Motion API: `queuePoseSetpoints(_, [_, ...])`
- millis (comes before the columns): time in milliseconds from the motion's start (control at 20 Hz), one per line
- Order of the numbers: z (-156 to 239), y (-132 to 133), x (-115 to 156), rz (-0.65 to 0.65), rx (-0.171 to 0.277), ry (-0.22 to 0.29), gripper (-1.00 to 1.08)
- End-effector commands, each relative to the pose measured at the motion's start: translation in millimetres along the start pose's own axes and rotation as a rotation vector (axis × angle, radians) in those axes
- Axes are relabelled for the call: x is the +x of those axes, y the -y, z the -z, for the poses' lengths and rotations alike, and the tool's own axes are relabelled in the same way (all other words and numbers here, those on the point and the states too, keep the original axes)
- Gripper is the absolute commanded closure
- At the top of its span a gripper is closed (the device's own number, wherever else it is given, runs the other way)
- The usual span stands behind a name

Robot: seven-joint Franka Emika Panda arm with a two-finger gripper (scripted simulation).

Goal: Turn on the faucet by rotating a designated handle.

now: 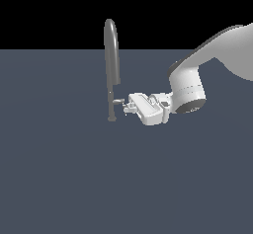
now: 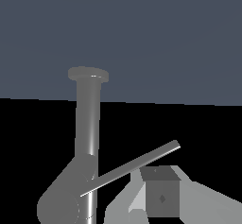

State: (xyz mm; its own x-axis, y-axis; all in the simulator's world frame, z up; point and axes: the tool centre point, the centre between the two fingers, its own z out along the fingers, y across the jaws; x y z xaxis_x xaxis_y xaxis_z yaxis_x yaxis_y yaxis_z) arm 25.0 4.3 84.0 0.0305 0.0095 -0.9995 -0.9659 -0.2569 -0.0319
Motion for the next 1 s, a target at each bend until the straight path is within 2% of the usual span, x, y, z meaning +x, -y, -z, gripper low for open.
queuePoseSetpoints(0, [-0.4,0.1,21.1,-0.020,0.010,-0.004,1.08])
queuePoseSetpoints(300, [0.0,3.7,38.3,-0.028,0.014,-0.002,1.08])
queuePoseSetpoints(350, [-0.6,7.7,8.2,0.002,-0.023,-0.036,1.08])
queuePoseSetpoints(950, [0.1,23.1,37.8,-0.017,-0.001,-0.016,1.08])
